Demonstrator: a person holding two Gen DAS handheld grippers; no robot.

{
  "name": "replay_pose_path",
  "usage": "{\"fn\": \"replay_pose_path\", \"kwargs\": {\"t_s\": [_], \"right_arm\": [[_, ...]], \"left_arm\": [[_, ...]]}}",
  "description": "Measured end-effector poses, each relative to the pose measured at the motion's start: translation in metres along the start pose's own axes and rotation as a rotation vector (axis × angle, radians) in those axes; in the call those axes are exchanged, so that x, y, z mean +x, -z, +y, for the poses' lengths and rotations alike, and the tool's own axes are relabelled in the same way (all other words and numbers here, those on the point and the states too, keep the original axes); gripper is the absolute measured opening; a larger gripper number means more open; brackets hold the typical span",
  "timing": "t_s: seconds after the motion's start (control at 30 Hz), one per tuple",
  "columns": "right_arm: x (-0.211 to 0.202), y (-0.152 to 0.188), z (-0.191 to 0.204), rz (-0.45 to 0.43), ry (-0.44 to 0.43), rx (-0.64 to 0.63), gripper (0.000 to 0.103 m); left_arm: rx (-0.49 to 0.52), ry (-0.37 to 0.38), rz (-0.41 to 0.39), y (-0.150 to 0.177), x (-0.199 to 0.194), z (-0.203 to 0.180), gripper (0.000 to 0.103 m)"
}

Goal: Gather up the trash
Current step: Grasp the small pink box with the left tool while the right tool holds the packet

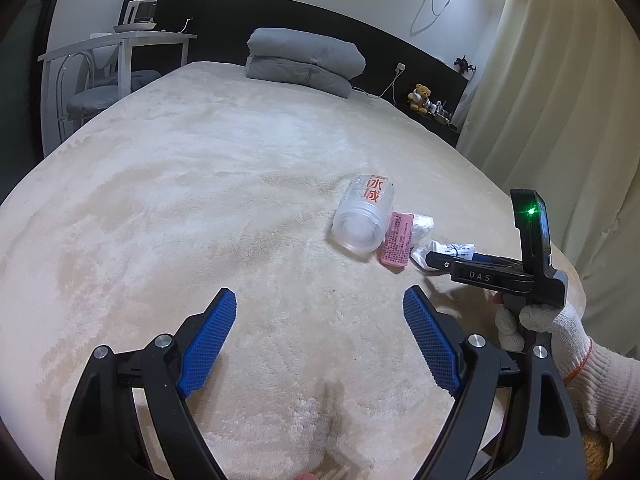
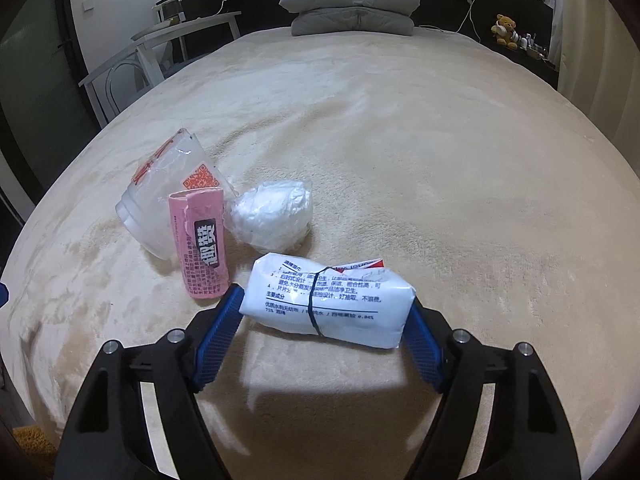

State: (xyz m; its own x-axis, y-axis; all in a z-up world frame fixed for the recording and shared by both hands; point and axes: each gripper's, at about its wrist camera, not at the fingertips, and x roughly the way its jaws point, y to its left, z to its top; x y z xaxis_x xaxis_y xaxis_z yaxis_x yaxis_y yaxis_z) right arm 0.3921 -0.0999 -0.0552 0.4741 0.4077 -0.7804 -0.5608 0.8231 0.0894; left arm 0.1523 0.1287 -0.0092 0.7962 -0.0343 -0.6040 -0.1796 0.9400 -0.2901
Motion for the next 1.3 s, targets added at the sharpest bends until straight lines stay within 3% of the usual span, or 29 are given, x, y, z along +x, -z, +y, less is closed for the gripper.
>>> {"fn": "replay_pose_path", "kwargs": {"t_s": [0.23,0.5,0.77,1.03,1.3], "right_arm": [[-0.023,0.003,-0.008,-0.038,-0.029,0.019,0.075],[-0.059,0.011,-0.021,-0.079,-0.081,0.035,0.075],[-0.09,0.028,-0.034,-0.099,-0.121,0.034,0.075],[-0.108,0.035,-0.05,-0.111,-0.14,0.056,0.075],[-0.117,0.04,-0.058,-0.108,-0.147,0.049,0.075]], "left_arm": [[0.017,0.015,0.008,-0.001,0.01,-0.004,0.084],[0.043,0.087,0.053,-0.001,0.036,-0.02,0.084],[0.108,0.154,0.093,0.0,0.071,-0.047,0.084],[0.15,0.172,0.141,-0.003,0.111,-0.061,0.082],[0.128,0.227,0.142,-0.008,0.133,-0.072,0.073]]}}
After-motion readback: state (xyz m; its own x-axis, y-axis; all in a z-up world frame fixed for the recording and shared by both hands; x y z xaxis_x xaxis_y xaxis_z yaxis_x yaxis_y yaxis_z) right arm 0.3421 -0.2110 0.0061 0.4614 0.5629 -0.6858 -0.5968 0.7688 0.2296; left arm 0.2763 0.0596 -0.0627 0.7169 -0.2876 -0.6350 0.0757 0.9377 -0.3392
